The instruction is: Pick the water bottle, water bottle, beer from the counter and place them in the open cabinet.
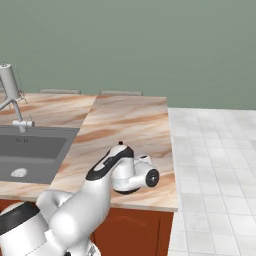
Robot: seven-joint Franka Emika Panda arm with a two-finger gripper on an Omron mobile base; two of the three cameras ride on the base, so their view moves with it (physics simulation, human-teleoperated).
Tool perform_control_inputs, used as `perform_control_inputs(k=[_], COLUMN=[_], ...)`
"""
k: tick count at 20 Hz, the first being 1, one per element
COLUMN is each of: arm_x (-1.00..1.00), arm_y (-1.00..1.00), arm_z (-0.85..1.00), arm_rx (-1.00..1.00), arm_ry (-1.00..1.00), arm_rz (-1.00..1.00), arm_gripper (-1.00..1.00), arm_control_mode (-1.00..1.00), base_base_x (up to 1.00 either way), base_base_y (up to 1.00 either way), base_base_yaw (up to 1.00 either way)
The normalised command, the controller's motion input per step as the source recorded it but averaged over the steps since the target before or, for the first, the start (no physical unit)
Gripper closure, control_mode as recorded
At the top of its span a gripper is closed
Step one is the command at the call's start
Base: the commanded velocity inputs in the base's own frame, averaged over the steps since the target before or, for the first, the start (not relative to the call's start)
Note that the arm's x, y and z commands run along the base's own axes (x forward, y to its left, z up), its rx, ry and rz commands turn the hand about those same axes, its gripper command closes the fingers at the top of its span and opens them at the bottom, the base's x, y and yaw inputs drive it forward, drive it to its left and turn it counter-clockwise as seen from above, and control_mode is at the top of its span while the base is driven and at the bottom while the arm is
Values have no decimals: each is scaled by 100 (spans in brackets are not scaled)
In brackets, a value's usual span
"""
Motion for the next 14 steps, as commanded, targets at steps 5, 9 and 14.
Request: perform_control_inputs(k=[5, 9, 14], arm_x=[31, 33, 19], arm_y=[-2, 0, 0], arm_z=[-17, -13, -11], arm_rx=[0, 0, 0], arm_ry=[0, 0, 2], arm_rz=[0, 0, 0], arm_gripper=[-100, -100, -100], arm_control_mode=[-100, -100, -100], base_base_x=[0, 0, 0], base_base_y=[0, 0, 0], base_base_yaw=[0, 0, 0])
